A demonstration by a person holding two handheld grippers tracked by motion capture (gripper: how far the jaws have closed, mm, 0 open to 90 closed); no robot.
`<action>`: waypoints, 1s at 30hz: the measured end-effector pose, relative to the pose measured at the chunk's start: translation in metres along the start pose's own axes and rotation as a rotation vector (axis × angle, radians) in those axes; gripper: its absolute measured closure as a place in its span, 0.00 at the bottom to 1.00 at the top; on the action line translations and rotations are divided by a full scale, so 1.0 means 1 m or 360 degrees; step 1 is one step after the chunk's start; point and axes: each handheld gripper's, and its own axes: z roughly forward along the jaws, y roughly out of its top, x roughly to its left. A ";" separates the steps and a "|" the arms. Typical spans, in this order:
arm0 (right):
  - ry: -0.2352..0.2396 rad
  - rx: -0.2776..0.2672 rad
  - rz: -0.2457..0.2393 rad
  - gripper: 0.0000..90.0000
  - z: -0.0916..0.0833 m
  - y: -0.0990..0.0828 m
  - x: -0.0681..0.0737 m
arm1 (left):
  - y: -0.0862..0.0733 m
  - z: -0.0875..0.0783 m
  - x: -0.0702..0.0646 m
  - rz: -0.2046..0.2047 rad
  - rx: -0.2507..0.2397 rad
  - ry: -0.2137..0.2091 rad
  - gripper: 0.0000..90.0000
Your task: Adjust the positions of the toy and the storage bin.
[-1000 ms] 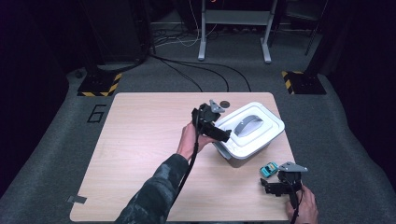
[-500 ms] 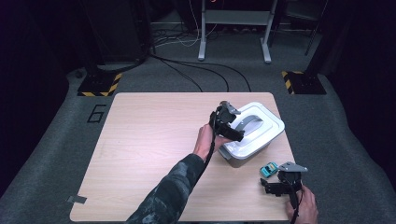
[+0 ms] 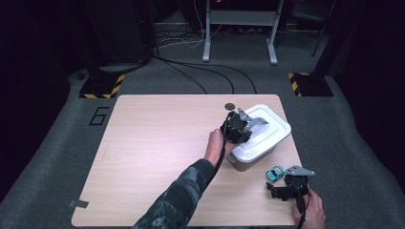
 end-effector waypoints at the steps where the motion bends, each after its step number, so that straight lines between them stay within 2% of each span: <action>1: 0.0000 0.0000 0.0000 0.00 0.000 0.000 0.000 | -0.001 -0.001 0.000 -0.0020 -0.0001 -0.0002 0.73; 10: -0.0001 -0.0001 -0.0001 0.00 0.000 0.000 0.000 | -0.007 -0.009 0.004 -0.0048 0.0001 0.0009 0.75; 25: 0.0000 0.0001 -0.0001 0.00 0.000 0.000 0.000 | -0.031 -0.038 0.014 -0.0068 0.0023 0.0023 0.75; 30: 0.0000 0.0002 0.0000 0.00 0.000 0.000 0.000 | -0.039 -0.048 0.014 -0.0105 0.0026 0.0037 0.75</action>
